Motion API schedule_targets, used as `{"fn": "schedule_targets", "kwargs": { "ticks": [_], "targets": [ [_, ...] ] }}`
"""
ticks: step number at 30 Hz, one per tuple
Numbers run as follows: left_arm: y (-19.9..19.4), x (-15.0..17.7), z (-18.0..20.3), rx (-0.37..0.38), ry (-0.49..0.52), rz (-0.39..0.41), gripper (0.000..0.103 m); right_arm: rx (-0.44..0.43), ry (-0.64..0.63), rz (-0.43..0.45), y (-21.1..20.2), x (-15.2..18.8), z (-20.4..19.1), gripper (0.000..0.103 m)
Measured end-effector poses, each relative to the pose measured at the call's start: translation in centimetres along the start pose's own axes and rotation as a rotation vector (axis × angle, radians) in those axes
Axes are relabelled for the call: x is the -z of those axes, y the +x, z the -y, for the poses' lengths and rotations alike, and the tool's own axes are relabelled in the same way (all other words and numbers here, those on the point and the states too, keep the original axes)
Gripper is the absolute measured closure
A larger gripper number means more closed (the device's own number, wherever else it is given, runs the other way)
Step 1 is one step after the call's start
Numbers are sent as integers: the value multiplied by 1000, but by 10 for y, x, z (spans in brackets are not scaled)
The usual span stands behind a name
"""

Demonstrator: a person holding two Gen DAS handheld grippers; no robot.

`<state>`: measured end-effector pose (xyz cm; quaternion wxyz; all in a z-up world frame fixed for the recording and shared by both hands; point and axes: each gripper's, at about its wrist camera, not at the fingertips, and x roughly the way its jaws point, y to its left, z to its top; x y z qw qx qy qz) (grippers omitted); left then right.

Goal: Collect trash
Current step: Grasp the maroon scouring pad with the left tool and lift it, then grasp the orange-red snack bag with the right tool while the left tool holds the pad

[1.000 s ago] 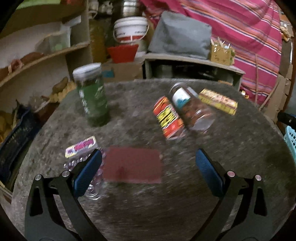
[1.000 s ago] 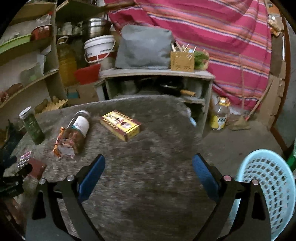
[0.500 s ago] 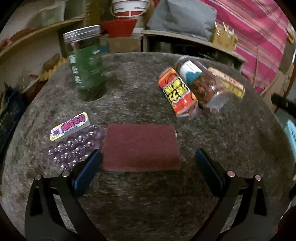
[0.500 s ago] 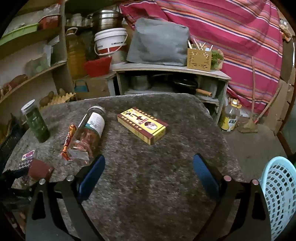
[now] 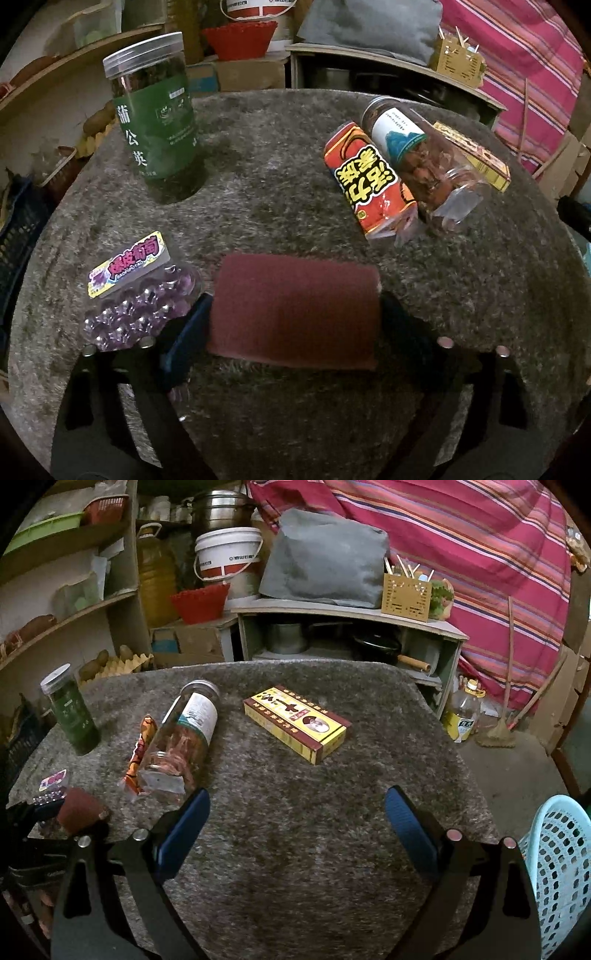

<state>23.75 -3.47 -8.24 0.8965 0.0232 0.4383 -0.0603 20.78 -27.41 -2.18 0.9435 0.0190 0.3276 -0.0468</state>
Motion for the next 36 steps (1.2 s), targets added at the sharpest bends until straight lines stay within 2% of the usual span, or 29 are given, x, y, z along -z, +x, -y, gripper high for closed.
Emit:
{"fn": "schedule_targets", "kwargs": {
  "ticks": [5, 9, 13, 17, 22, 30, 31, 33, 36],
  "targets": [
    [-7, -2, -6, 42, -3, 25, 19, 22, -22, 4, 1, -4, -12, 9],
    [-37, -9, -6, 32, 39, 122, 19, 21, -28, 19, 0, -13, -25, 9],
    [-60, -20, -26, 13, 32, 203, 19, 10, -31, 20, 3, -20, -42, 9],
    [-67, -29, -52, -39, 22, 264, 19, 12, -56, 8, 12, -23, -66, 9],
    [-72, -34, -81, -65, -18, 318, 19, 9, -86, 2, 21, -24, -99, 9],
    [-65, -40, -114, -79, -42, 344, 19, 24, -154, -9, 36, -24, -151, 12],
    [-64, -39, -118, -78, -45, 347, 19, 23, -157, -12, 39, -24, -158, 13],
    [-61, -39, -127, -70, -58, 341, 19, 28, -160, -27, 46, -24, -167, 23],
    [-55, -37, -138, -70, -77, 328, 19, 54, -171, -25, 51, -23, -180, 26]
  ]
}}
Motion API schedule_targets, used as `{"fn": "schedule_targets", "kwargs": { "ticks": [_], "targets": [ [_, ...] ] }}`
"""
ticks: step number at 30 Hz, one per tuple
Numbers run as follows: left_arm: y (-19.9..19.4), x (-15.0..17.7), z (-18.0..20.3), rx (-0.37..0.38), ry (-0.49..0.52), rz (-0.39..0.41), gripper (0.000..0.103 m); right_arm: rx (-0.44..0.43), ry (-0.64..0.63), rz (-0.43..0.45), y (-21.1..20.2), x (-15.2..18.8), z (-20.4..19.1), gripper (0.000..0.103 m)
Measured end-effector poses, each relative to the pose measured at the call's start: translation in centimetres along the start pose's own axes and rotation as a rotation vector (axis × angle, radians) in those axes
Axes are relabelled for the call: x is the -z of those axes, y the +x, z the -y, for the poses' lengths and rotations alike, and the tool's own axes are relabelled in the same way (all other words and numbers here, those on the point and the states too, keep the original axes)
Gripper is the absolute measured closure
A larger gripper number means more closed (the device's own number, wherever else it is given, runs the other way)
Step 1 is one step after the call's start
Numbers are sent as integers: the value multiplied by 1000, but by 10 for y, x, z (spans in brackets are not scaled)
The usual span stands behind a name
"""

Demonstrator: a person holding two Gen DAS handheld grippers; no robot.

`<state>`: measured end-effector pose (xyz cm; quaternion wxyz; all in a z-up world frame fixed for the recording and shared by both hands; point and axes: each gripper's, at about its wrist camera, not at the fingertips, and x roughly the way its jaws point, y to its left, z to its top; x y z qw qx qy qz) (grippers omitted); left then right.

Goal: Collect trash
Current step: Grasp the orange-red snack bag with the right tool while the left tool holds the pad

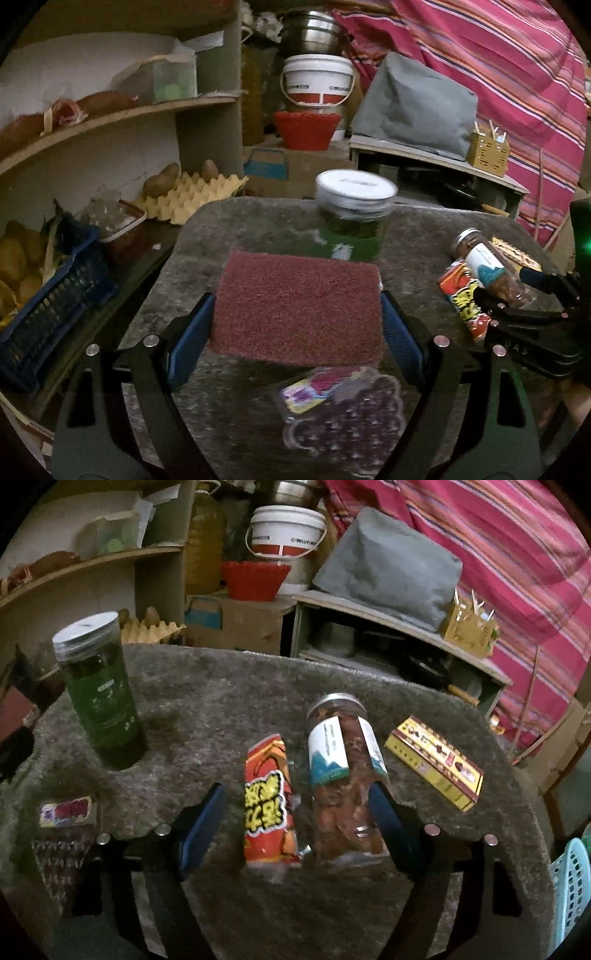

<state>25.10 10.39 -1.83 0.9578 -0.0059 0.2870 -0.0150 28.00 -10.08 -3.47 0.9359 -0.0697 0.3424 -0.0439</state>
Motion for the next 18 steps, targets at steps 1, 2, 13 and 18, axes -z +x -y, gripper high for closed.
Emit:
{"fn": "schedule_targets", "kwargs": {
  "ticks": [1, 2, 13, 18],
  "targets": [
    [2, 1, -6, -1, -11, -7, 19, -9, -4, 0, 1, -1, -4, 29],
    [4, 2, -11, -3, -18, -13, 19, -21, -4, -5, 1, -2, -8, 37],
    [17, 7, -25, -6, -40, -41, 19, -6, -1, -99, 27, 6, -25, 42],
    [15, 6, -18, 10, -22, -33, 19, 10, -12, -102, 27, 7, -26, 45]
  ]
}}
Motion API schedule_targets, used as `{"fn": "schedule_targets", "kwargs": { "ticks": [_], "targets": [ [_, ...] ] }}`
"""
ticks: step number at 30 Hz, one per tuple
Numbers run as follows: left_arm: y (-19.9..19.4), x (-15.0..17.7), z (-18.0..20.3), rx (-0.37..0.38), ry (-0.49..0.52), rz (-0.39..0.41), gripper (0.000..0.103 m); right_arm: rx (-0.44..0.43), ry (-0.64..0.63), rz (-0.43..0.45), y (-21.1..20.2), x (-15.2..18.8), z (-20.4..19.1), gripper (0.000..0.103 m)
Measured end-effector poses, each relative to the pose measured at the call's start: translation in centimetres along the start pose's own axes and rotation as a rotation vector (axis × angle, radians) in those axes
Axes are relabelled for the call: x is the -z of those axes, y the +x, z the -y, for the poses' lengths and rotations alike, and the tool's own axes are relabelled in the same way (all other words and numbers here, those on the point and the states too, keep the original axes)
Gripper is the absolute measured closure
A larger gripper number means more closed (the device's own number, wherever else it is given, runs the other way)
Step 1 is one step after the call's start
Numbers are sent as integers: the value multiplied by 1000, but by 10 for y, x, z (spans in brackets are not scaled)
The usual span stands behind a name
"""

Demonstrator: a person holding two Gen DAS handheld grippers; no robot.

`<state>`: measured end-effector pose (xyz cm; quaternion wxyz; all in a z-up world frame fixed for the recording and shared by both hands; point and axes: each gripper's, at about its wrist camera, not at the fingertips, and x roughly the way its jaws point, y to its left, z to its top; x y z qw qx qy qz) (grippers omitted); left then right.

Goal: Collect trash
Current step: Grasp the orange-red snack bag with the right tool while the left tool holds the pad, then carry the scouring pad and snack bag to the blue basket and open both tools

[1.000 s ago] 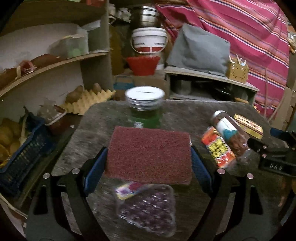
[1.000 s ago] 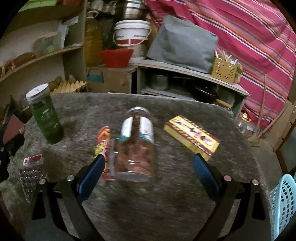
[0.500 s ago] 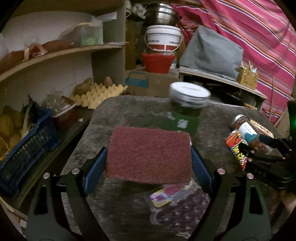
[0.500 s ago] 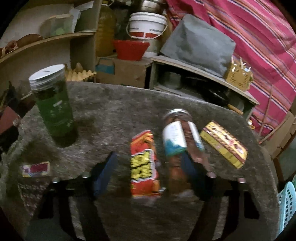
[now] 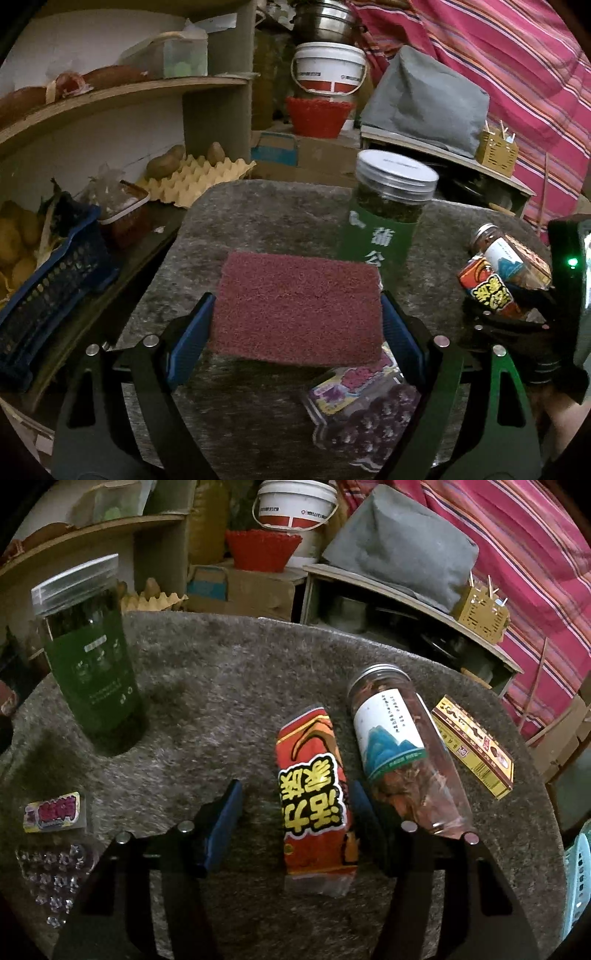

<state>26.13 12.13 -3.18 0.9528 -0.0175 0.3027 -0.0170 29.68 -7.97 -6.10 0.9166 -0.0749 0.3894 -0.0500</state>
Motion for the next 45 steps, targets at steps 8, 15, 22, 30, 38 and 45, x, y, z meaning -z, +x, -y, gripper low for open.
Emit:
{"fn": "schedule_targets", "kwargs": {
  "ticks": [8, 15, 22, 30, 38, 45],
  "targets": [
    [-1, 0, 5, -10, 5, -1, 19, 41, -3, -5, 1, -1, 4, 66],
    [-2, -1, 4, -19, 14, -2, 19, 5, 7, -18, 4, 0, 8, 73],
    [-5, -4, 7, -27, 14, 2, 19, -78, 39, 3, -4, 3, 15, 78],
    [-17, -8, 27, -41, 44, 13, 19, -158, 44, 54, -30, 1, 28, 79],
    [-34, -7, 48, -10, 46, 25, 19, -181, 70, 99, -53, 2, 58, 79],
    [-42, 0, 71, 11, 59, 13, 19, -183, 96, 123, -73, 15, 95, 79]
  ]
}}
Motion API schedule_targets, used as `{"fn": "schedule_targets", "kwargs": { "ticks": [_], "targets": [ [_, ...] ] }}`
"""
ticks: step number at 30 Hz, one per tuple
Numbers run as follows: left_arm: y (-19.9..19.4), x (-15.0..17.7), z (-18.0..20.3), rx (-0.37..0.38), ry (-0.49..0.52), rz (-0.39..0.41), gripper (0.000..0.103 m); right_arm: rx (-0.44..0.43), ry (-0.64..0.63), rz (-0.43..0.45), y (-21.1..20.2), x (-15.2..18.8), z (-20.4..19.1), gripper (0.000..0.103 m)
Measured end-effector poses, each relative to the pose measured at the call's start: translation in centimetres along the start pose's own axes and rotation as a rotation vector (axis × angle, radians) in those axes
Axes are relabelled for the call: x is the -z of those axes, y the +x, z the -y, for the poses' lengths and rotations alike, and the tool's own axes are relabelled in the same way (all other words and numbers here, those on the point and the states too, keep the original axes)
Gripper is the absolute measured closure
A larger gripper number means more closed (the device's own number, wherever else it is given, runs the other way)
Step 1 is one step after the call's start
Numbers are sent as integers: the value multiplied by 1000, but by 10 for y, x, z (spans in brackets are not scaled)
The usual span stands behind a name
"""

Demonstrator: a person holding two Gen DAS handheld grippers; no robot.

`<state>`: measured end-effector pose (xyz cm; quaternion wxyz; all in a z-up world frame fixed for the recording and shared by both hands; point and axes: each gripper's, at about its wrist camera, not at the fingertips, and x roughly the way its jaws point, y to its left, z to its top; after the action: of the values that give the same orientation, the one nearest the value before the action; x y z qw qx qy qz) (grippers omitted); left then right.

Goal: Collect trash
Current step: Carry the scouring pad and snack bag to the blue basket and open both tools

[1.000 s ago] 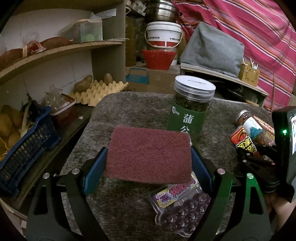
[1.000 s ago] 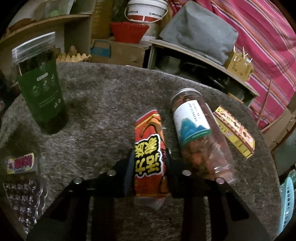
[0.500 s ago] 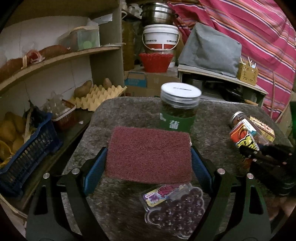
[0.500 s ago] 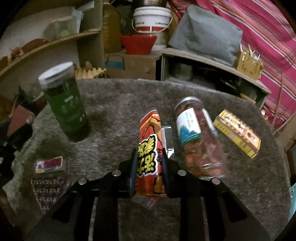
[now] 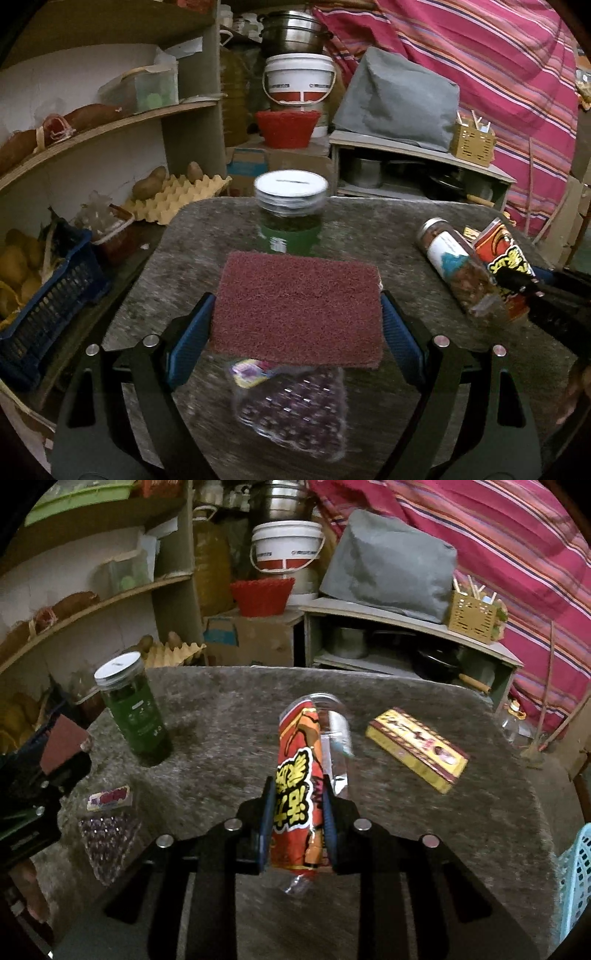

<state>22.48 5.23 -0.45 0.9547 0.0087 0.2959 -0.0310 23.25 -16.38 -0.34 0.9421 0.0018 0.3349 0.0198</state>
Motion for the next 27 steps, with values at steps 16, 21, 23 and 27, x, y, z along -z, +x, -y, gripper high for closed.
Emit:
{"fn": "schedule_targets", "kwargs": {
  "ticks": [16, 21, 23, 27],
  "targets": [
    [-33, 10, 83, 97, 34, 19, 19, 68, 47, 4, -61, 37, 101, 86],
    [-39, 12, 131, 152, 93, 15, 19, 107, 77, 16, -89, 53, 140, 86],
    [-41, 12, 147, 184, 99, 14, 19, 124, 93, 27, -102, 57, 158, 86],
    [-49, 13, 191, 229, 142, 21, 19, 172, 130, 47, -129, 67, 199, 86]
  ]
}}
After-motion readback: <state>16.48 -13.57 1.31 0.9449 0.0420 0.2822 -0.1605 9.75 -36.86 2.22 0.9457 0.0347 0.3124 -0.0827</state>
